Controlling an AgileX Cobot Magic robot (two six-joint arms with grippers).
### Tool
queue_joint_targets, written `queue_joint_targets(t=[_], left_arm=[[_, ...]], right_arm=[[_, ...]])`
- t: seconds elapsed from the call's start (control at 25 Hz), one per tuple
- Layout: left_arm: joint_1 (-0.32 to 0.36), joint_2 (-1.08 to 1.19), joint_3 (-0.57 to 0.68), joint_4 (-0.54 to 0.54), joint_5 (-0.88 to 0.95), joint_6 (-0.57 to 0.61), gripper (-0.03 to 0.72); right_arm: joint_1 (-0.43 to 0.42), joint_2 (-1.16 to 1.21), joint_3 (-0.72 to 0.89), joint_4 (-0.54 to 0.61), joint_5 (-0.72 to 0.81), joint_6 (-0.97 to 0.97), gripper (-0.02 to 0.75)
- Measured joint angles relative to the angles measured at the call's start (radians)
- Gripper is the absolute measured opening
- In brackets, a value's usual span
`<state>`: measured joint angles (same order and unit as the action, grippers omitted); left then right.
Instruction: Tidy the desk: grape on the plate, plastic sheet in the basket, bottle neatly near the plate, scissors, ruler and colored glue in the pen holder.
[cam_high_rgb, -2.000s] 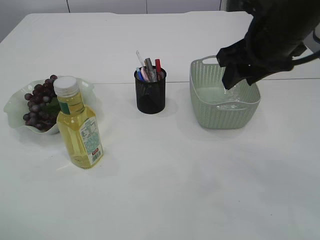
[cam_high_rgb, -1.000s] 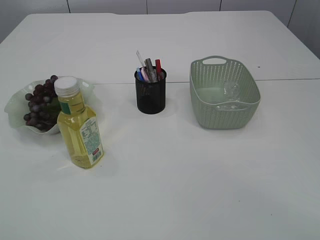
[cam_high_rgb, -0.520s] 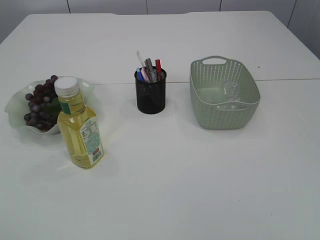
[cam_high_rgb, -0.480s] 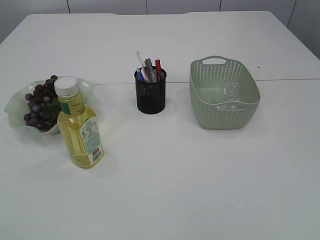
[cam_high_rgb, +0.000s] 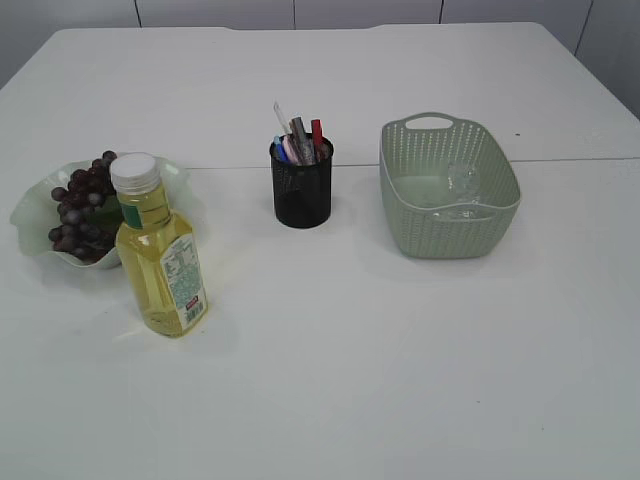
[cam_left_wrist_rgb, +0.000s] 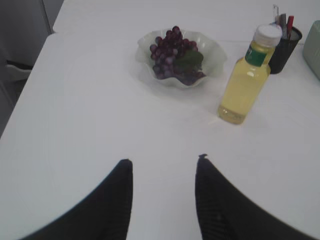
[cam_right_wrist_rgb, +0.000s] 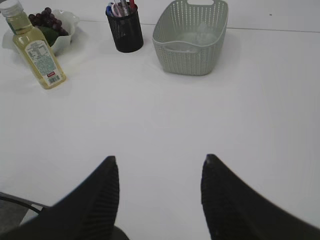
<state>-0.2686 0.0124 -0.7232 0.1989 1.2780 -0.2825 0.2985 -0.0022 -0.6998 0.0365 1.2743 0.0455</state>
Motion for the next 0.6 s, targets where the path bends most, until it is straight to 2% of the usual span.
queue_joint_targets(t=[0.2, 0.44, 0.6], left_arm=[[0.0, 0.0, 0.105, -0.022, -0.041, 0.01, 0.311], [0.0, 0.0, 0.185, -0.073, -0.15, 0.052, 0.311], [0.0, 0.0, 0.192, -0.15, -0.168, 0.17, 0.311]], right_arm=[[0.0, -0.016, 0.105, -0.037, -0.002, -0.024, 0.391], [0.0, -0.016, 0.202, -0.042, -0.096, -0.055, 0.391], [0.0, -0.016, 0.206, -0.042, -0.11, -0.057, 0.391]])
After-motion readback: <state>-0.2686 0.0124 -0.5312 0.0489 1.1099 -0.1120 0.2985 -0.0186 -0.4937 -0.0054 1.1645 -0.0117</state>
